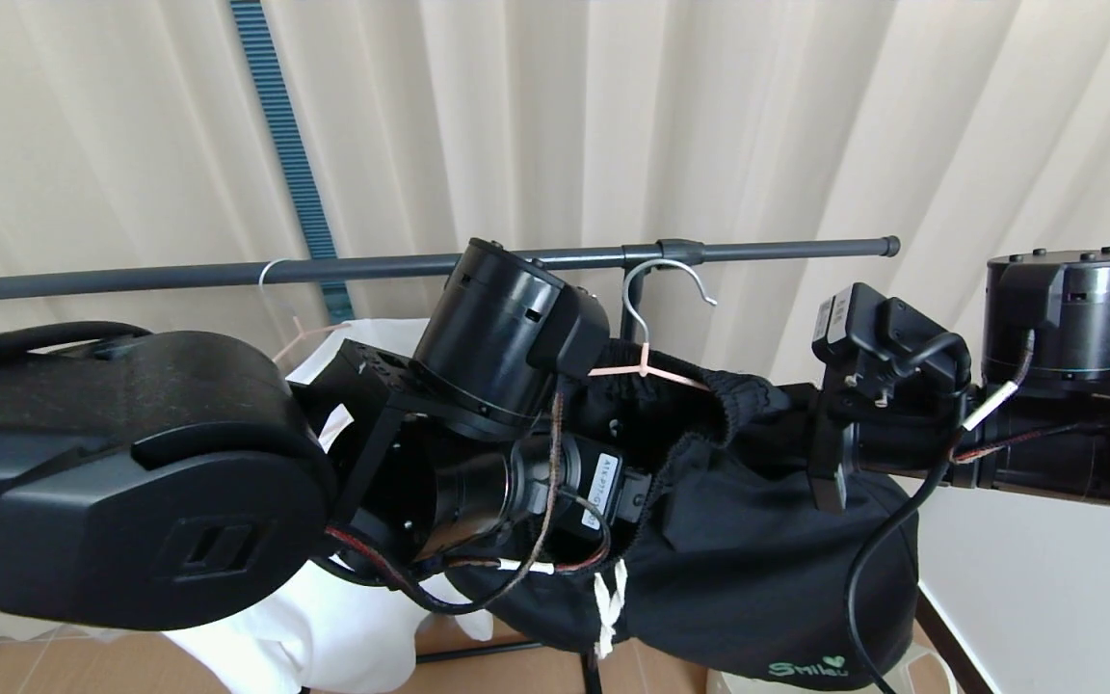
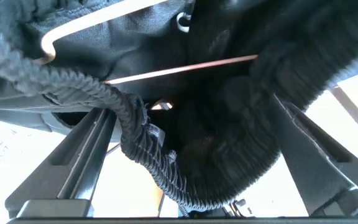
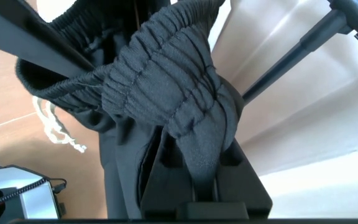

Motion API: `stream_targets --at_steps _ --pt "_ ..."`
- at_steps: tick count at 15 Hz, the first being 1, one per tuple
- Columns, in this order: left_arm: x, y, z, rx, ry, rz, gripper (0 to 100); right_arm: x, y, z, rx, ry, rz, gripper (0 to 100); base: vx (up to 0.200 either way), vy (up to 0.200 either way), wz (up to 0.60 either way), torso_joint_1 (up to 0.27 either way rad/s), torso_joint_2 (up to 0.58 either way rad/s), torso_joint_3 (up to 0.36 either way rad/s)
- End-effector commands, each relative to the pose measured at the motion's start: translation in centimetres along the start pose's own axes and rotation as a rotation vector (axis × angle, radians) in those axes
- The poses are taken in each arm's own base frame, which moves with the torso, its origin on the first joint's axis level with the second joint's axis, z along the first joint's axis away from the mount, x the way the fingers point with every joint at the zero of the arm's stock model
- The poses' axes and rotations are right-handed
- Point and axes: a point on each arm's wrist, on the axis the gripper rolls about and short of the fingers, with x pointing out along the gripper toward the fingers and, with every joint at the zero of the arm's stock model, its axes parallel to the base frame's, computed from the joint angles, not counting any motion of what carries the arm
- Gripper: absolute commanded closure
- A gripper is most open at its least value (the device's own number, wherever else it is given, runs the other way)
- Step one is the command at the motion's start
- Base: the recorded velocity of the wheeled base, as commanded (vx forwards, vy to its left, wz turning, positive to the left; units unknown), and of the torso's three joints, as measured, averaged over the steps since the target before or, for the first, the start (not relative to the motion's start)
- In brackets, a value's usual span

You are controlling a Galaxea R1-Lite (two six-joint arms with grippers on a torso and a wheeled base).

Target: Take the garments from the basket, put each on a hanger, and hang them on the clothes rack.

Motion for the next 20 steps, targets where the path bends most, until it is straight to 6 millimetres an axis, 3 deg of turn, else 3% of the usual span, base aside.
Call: stream_targets --at_steps 1,13,20 --pt "-0.6 -0.2 0.1 0.003 -0.01 -0.012 0 0.1 0.0 0.0 0.0 0.001 0.001 100 0.0 0.0 0.0 0.0 0.0 0.0" --pt "0.5 -0.4 -2.7 0.132 0.095 0.002 0 0.0 0.0 0.0 -0.001 -0.001 0.0 100 0.0 0.0 0.0 0.0 0.0 0.0" --pt "0.7 -0.2 -3.1 0.145 0.113 0.048 0 0.0 0.0 0.0 -0.001 -0.001 0.0 100 0.0 0.0 0.0 0.0 0.0 0.0"
